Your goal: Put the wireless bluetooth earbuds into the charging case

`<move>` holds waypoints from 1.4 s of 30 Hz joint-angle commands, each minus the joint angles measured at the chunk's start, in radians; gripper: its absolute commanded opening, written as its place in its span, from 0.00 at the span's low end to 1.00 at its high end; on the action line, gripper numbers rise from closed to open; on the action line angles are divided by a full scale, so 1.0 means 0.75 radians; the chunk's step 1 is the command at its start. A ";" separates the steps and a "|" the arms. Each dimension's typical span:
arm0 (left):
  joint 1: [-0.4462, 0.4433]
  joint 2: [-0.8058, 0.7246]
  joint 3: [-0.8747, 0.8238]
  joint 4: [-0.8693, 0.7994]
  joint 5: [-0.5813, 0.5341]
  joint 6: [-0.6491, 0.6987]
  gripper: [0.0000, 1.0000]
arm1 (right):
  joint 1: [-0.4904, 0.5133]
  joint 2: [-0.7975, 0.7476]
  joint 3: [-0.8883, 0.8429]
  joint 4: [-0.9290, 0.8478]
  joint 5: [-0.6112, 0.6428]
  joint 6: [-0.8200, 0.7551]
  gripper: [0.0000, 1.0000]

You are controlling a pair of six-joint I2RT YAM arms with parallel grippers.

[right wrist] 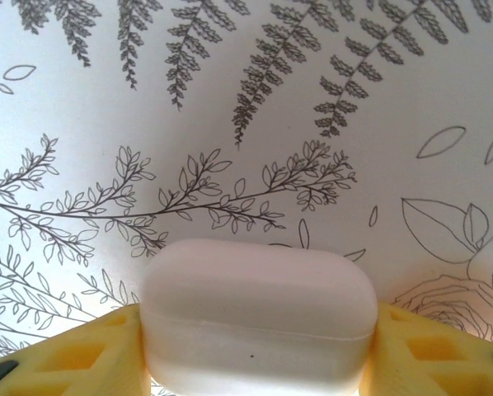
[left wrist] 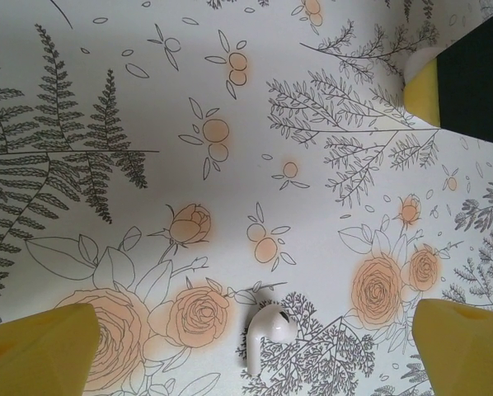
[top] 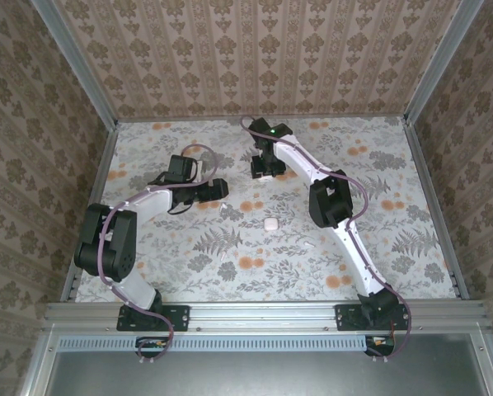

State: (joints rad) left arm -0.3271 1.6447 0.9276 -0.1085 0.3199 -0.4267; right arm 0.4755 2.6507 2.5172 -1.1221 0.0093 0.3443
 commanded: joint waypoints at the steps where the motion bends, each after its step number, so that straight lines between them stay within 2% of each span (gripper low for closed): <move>1: -0.008 -0.025 -0.027 0.035 0.041 0.011 0.98 | 0.012 -0.058 -0.087 0.070 -0.131 0.048 0.49; 9: -0.032 -0.166 -0.101 0.245 0.179 0.043 0.95 | 0.004 -0.475 -0.573 0.385 -0.271 0.255 0.48; 13: -0.124 -0.299 -0.158 0.460 0.209 0.147 0.95 | 0.002 -0.741 -0.819 0.572 -0.344 0.435 0.48; 15: -0.162 -0.363 -0.207 0.604 0.193 0.186 0.96 | 0.002 -0.854 -0.918 0.649 -0.368 0.513 0.47; 16: -0.216 -0.393 -0.228 0.674 0.168 0.198 0.96 | 0.002 -0.910 -0.963 0.681 -0.374 0.548 0.47; 21: -0.286 -0.440 -0.270 0.891 0.136 0.136 0.95 | 0.002 -1.147 -1.190 0.832 -0.387 0.684 0.47; 28: -0.395 -0.361 -0.327 1.171 0.123 0.014 0.88 | 0.002 -1.401 -1.517 1.055 -0.431 0.868 0.48; 33: -0.430 -0.254 -0.326 1.405 0.107 -0.113 0.82 | 0.002 -1.521 -1.573 1.052 -0.435 0.891 0.48; 42: -0.451 -0.137 -0.232 1.462 0.135 -0.146 0.71 | 0.002 -1.571 -1.560 1.022 -0.454 0.882 0.48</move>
State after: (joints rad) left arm -0.6605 1.5368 0.7136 0.9112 0.4118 -0.5060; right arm 0.4755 1.4860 1.3380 -0.3653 -0.3046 0.9928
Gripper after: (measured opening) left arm 0.709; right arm 0.552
